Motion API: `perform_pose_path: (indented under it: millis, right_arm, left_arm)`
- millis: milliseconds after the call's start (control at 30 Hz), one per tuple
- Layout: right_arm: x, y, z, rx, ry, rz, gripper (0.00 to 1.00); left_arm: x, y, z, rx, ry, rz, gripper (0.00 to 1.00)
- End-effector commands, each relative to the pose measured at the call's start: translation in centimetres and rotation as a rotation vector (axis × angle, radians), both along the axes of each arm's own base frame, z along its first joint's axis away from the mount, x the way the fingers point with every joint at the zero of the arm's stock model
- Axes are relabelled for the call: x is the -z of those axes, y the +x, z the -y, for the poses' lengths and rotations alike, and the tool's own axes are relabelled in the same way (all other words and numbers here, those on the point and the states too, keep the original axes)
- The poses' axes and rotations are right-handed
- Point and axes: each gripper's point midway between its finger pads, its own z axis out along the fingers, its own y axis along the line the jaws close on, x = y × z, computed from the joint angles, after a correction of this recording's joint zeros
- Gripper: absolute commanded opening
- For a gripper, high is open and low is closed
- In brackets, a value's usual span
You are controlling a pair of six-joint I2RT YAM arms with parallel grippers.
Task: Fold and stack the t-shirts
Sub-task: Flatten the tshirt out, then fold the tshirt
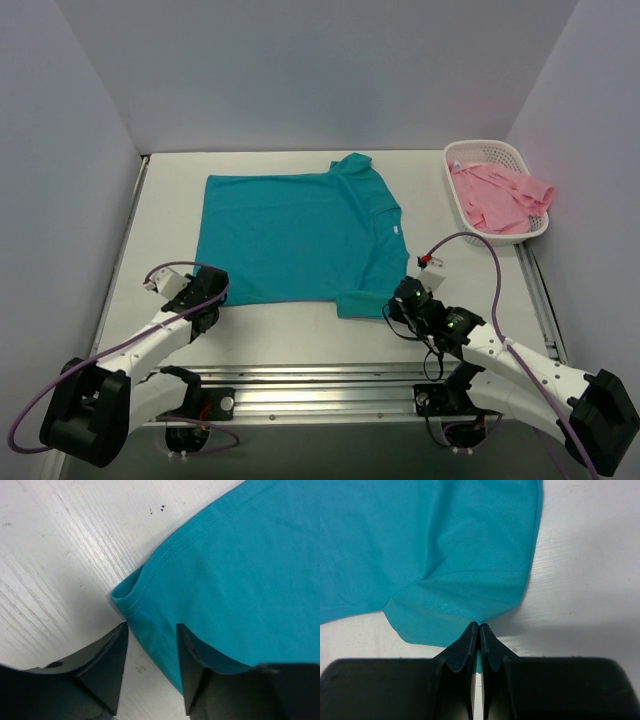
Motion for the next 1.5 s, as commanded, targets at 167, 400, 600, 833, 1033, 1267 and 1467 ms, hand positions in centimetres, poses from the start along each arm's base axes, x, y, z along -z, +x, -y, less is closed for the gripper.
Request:
perform_pose_path:
  millis: [167, 400, 600, 833, 1033, 1267, 1467]
  right_arm:
    - [-1.4, 0.9, 0.0, 0.015, 0.001, 0.034, 0.00]
    - [-1.9, 1.4, 0.0, 0.009, -0.009, 0.041, 0.00]
    - [-3.2, 2.0, 0.0, 0.006, -0.011, 0.065, 0.00]
    - [-3.1, 2.3, -0.1, -0.002, -0.017, 0.057, 0.00]
    - [-3.1, 2.4, 0.3, 0.008, -0.017, 0.061, 0.00]
    - [-3.7, 2.5, 0.7, 0.027, -0.013, 0.075, 0.00]
    - [-6.3, 2.5, 2.4, 0.104, -0.009, 0.144, 0.00]
  left_arm:
    - [-1.7, -0.1, -0.9, -0.074, -0.002, 0.065, 0.76]
    - [-0.6, 0.0, -0.8, -0.100, -0.010, 0.031, 0.74]
    - [-0.1, -0.2, -0.9, -0.118, -0.006, 0.015, 0.64]
    - [0.2, -0.1, -0.8, -0.114, 0.001, -0.010, 0.38]
    - [0.1, 0.2, -0.7, -0.094, 0.002, -0.005, 0.16]
    - [-0.4, 1.1, 0.0, -0.041, -0.008, 0.031, 0.02]
    - [-3.2, 2.0, 1.4, 0.044, -0.021, 0.114, 0.02]
